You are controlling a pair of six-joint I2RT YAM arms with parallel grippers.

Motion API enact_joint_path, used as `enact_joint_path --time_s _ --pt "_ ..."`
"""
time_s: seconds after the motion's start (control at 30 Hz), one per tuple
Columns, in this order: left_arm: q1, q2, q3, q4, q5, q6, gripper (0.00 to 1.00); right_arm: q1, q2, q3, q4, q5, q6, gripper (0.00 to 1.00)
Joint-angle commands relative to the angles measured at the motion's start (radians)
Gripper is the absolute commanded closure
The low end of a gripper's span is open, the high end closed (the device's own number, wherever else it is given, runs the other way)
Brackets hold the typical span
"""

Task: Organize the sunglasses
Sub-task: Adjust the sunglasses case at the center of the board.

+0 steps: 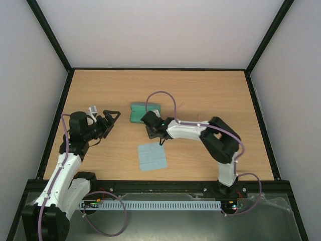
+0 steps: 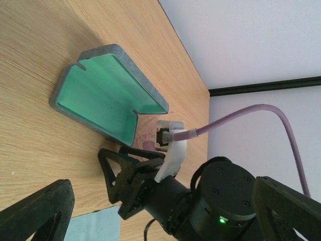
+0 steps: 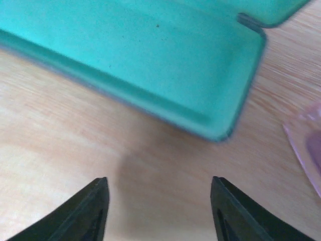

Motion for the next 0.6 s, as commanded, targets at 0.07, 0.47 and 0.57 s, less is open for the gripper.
enact_joint_path --time_s 0.07,0.47,0.57 --pt "-0.009 0.03 0.093 -0.101 0.015 0.134 0.0 0.044 -0.395 -0.155 -0.034 -0.061 -0.01 0.28" --pt "-0.274 0.308 0.446 -0.165 -0.051 0.252 0.01 -0.072 -0.871 -0.378 -0.214 -0.283 0.153 0.02" --pt "-0.39 0.412 0.536 -0.219 -0.143 0.268 0.01 -0.151 -0.89 -0.398 -0.246 -0.457 0.147 0.01"
